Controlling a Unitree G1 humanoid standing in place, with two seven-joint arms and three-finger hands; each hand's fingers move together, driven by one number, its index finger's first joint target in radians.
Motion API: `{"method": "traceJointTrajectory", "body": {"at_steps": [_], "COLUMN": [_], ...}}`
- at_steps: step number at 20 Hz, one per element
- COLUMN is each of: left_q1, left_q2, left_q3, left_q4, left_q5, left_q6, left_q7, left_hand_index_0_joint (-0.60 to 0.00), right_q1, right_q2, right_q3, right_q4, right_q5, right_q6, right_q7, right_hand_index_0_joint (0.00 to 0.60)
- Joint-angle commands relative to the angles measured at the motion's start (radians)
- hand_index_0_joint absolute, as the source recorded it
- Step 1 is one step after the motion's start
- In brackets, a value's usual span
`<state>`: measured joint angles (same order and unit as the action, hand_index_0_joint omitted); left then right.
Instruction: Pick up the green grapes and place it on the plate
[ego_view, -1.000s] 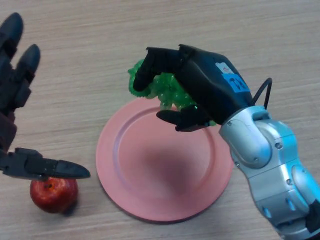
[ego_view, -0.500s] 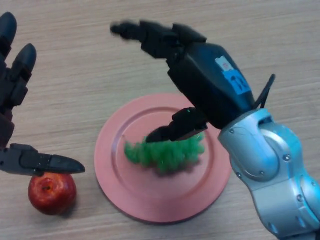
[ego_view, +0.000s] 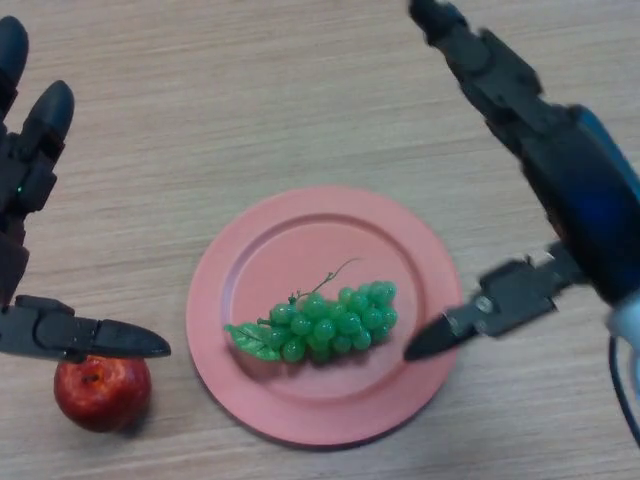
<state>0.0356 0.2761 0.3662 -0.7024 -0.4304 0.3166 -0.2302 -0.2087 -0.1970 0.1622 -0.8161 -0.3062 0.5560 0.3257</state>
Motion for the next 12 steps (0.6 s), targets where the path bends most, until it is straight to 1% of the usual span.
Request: {"method": "traceJointTrajectory", "body": {"at_steps": [1,2,3,4,5,7,9,12], "left_q1": [-0.058,-0.067,-0.083,-0.088,-0.108,-0.133,-0.146,-0.136], "left_q2": [0.077,0.081,0.086,0.087,0.097,0.112,0.126,0.124], "left_q3": [0.060,0.057,0.049,0.050,0.052,0.058,0.063,0.064], "left_q4": [-0.059,-0.062,-0.075,-0.083,-0.093,-0.104,-0.117,-0.118], "left_q5": [0.011,0.020,0.035,0.037,0.029,-0.004,-0.031,-0.036], "left_q6": [-0.067,-0.059,-0.041,-0.033,-0.006,0.031,0.055,0.049], "left_q7": [0.004,0.006,0.019,0.023,0.038,0.057,0.073,0.063], "left_hand_index_0_joint": [0.000,0.000,0.000,0.000,0.000,0.000,0.000,0.000], "right_q1": [-0.016,-0.003,0.033,0.047,0.065,0.057,0.044,0.045], "right_q2": [0.007,0.005,0.001,-0.004,-0.015,-0.035,-0.055,-0.062], "right_q3": [-0.062,-0.071,-0.096,-0.107,-0.130,-0.166,-0.184,-0.166], "right_q4": [-0.136,-0.148,-0.159,-0.154,-0.136,-0.137,-0.146,-0.132], "right_q5": [0.111,0.137,0.194,0.219,0.263,0.315,0.339,0.331], "right_q6": [0.053,0.060,0.034,0.012,-0.026,-0.003,0.013,0.001], "right_q7": [-0.008,-0.016,-0.037,-0.051,-0.074,-0.084,-0.086,-0.090], "right_hand_index_0_joint": [0.000,0.000,0.000,0.000,0.000,0.000,0.000,0.000]}}
